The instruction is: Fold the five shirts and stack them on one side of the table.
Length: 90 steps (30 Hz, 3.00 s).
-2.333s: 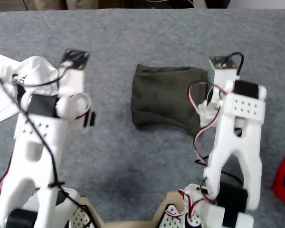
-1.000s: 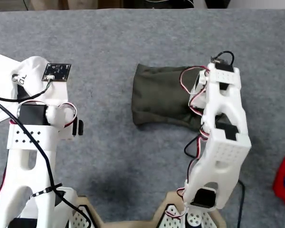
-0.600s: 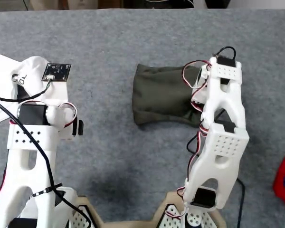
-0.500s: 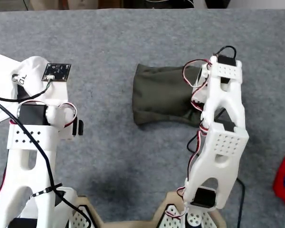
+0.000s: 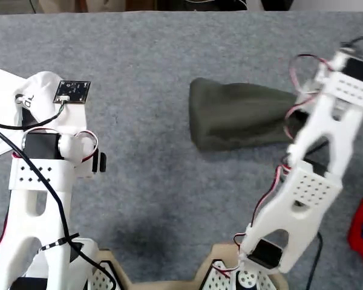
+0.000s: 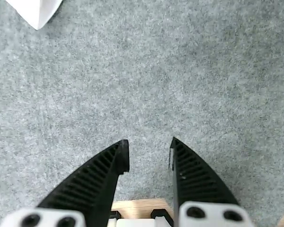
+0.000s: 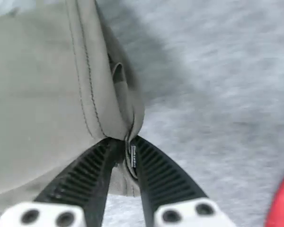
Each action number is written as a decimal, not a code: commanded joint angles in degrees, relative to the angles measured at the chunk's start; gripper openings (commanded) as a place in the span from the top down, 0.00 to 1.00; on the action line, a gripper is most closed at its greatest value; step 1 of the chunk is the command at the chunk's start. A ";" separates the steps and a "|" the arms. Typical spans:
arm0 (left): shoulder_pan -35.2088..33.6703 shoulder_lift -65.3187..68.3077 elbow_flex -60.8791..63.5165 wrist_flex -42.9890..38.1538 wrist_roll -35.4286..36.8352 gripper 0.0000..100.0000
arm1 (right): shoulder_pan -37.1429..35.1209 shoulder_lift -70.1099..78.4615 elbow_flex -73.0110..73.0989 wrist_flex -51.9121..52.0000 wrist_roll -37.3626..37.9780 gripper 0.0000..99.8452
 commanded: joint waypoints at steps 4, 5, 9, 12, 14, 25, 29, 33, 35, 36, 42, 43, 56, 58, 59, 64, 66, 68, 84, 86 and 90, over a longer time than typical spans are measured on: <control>-0.26 -1.54 -0.18 -0.62 -0.26 0.84 | 2.07 -0.31 -1.54 0.97 1.85 1.00; -0.26 -1.54 -0.18 -0.62 -0.26 0.84 | 0.92 -0.31 -1.10 0.97 1.85 1.00; -0.53 -1.54 -0.18 -0.44 -0.26 0.84 | -4.18 -0.31 0.48 0.97 1.49 1.00; -0.53 -1.54 -0.18 -0.26 -0.26 0.84 | -8.66 -0.40 0.22 0.88 -0.35 1.00; -0.53 -1.54 -0.18 -0.26 -0.26 0.84 | -12.53 -0.66 0.22 0.88 -1.49 1.00; -0.53 -1.54 -0.18 -0.18 -0.18 0.84 | -43.74 -0.31 -15.43 -1.05 -6.51 1.00; -0.53 -1.54 -0.18 -0.09 0.00 0.84 | -51.03 0.57 -15.60 -6.95 -6.51 1.00; -0.62 -1.63 0.35 -0.09 0.00 0.84 | -55.16 4.18 -15.96 -11.43 -6.42 1.00; -0.62 -1.63 0.97 -0.09 0.00 0.84 | -55.16 5.58 -15.87 -12.40 -6.51 1.00; -0.62 -1.80 1.23 -0.09 0.00 0.84 | -54.46 6.29 -15.87 -12.31 -6.51 1.00; -3.34 -1.63 2.02 -0.44 -0.26 0.84 | -42.59 9.71 -15.87 -6.86 -6.59 1.00; -3.43 -1.63 2.02 -0.44 -0.26 0.84 | -40.13 9.89 -15.87 -5.45 -6.59 1.00; -3.25 -1.63 2.02 -0.62 -0.26 0.84 | -17.10 9.98 -9.27 0.97 -0.79 1.00; -3.25 -1.63 2.02 -0.62 -0.26 0.84 | -16.22 9.98 -6.46 0.97 0.18 1.00; -3.25 -1.63 2.02 -0.62 -0.26 0.84 | -15.96 9.98 -5.14 0.97 0.44 1.00; -3.25 -1.63 2.02 -0.70 -0.35 0.84 | -16.04 9.98 -3.30 0.79 0.79 1.00; -3.25 -1.63 2.02 -0.70 -0.35 0.84 | -15.96 9.98 -4.00 0.70 0.70 1.00; -3.25 -1.63 2.02 -0.70 -0.35 0.84 | -15.96 9.98 -4.35 0.79 0.70 0.99; -3.25 -1.54 2.02 -0.70 -0.35 0.84 | -14.64 -2.68 11.12 1.23 -19.16 0.73; -3.25 -1.54 2.02 -0.70 -0.35 0.84 | -16.75 -7.16 15.34 1.14 -26.37 0.75; -3.25 -1.54 2.02 -0.53 -0.35 0.84 | -21.49 -14.37 20.35 0.79 -40.26 0.77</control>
